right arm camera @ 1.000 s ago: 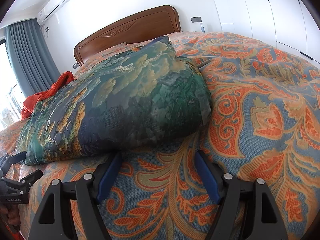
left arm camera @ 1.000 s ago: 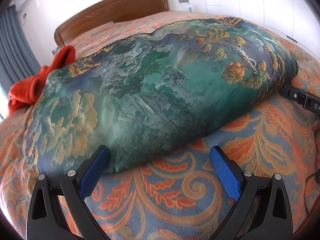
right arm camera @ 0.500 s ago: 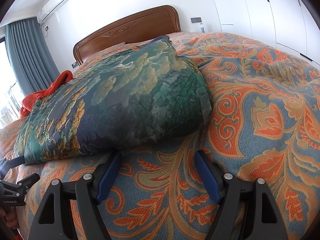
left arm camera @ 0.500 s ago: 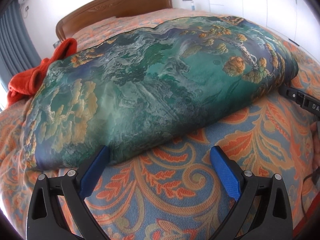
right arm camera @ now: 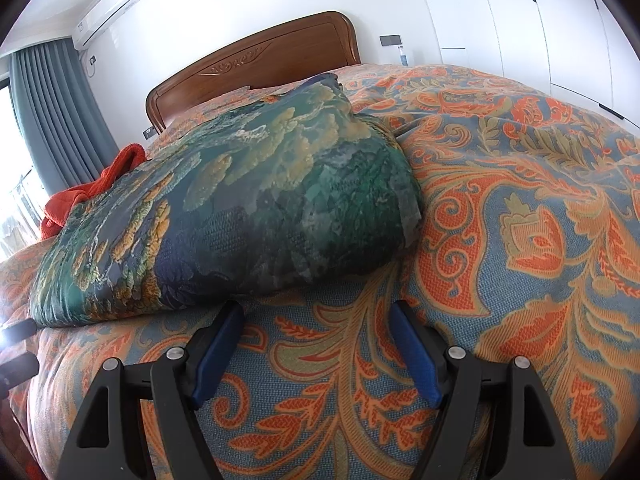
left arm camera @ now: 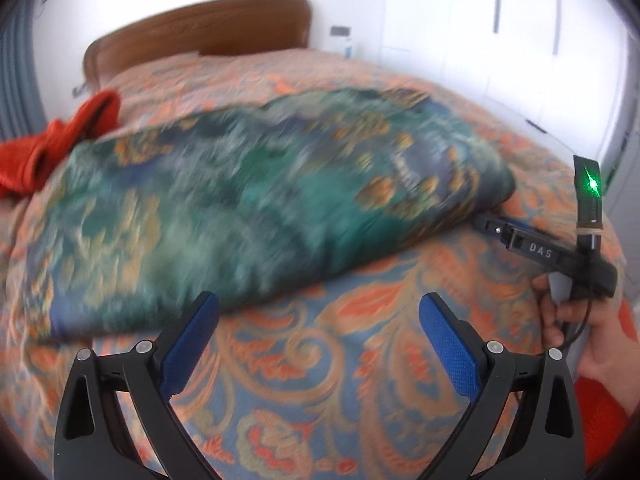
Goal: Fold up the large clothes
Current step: 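Grasp the green jacket bundle with the right gripper and lift it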
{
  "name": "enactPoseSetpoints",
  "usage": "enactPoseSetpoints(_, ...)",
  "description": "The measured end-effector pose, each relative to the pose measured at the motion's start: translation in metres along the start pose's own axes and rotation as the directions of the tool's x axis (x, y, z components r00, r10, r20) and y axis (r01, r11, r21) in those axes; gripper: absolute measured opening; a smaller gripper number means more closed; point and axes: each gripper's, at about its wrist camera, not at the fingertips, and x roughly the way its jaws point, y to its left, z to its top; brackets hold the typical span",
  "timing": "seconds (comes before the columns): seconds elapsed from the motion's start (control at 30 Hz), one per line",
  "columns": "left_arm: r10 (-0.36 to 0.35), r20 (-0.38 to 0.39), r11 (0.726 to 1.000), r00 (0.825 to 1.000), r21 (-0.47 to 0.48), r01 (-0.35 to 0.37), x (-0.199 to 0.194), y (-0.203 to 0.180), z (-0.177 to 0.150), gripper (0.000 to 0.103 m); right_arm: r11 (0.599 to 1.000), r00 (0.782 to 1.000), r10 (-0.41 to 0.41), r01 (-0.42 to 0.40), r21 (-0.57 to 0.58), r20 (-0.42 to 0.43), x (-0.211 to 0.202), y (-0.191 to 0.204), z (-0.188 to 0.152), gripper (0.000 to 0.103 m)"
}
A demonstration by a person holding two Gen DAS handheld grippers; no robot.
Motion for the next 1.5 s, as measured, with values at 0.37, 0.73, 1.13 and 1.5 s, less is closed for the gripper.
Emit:
enactPoseSetpoints(0.37, 0.006, 0.017, 0.995, 1.000, 0.104, -0.008, 0.039, -0.024, 0.037, 0.100, 0.865, 0.969, 0.217, -0.246, 0.437, 0.117, -0.019, -0.052, 0.021, 0.078)
enactPoseSetpoints(0.73, -0.013, -0.129, 0.983, 0.991, 0.179, 0.036, 0.070, -0.036, 0.038, 0.101, 0.802, 0.977, 0.210, -0.192, 0.565, 0.035, 0.026, -0.063, 0.047, 0.048)
enactPoseSetpoints(1.13, -0.259, -0.051, 0.966, 0.965, 0.006, 0.260, -0.037, 0.010, 0.152, 0.101, 0.997, 0.979, 0.070, -0.076, 0.025, 0.192, -0.066, 0.056, 0.089, 0.031)
enactPoseSetpoints(1.5, -0.230, -0.162, 0.952, 0.960, 0.168, 0.256, -0.037, -0.044, 0.200, 0.101, 0.872, 0.952, 0.058, 0.098, -0.480, 0.300, -0.107, 0.193, 0.058, 0.030)
